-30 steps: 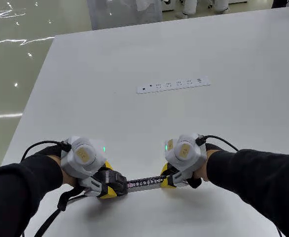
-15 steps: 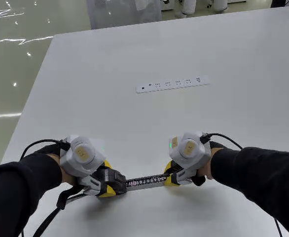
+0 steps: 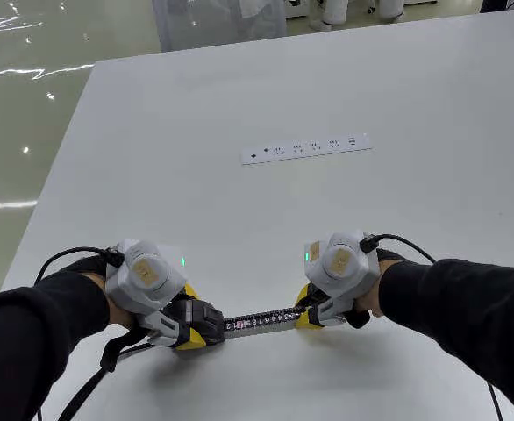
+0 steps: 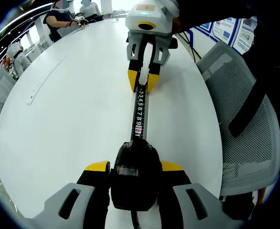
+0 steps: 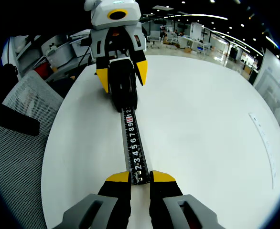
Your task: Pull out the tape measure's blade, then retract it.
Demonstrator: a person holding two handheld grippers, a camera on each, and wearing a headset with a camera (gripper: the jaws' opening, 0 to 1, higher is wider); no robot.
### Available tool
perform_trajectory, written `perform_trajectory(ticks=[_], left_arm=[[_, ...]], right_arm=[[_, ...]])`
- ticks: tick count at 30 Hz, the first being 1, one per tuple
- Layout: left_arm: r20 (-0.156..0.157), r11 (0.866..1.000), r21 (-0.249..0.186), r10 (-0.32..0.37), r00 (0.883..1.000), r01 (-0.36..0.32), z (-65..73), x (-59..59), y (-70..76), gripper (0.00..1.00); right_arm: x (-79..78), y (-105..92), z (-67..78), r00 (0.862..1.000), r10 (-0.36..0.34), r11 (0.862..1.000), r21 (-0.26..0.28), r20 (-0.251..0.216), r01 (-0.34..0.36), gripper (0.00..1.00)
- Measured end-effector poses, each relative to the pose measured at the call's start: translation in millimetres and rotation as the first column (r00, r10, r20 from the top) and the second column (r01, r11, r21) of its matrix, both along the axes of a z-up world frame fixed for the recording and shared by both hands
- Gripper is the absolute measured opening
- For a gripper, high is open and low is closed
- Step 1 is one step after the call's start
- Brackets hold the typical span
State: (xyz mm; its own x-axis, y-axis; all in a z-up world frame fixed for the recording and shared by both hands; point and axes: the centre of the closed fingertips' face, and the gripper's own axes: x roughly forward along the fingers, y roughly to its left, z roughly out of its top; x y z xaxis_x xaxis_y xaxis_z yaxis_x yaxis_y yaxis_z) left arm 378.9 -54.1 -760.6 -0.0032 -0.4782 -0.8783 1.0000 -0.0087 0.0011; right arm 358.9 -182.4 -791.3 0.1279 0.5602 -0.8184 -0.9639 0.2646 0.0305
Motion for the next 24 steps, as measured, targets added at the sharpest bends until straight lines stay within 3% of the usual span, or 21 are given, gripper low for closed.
perform_trajectory(ticks=[24], left_arm=[[0.001,1.0,0.003,0.0,1.0,0.0,0.7,-1.0,-0.6,0.33]], right_arm=[[-1.2,-11.9,-1.3,1.0,0.0,1.0,-0.011,-0.007,0.0,0.09]])
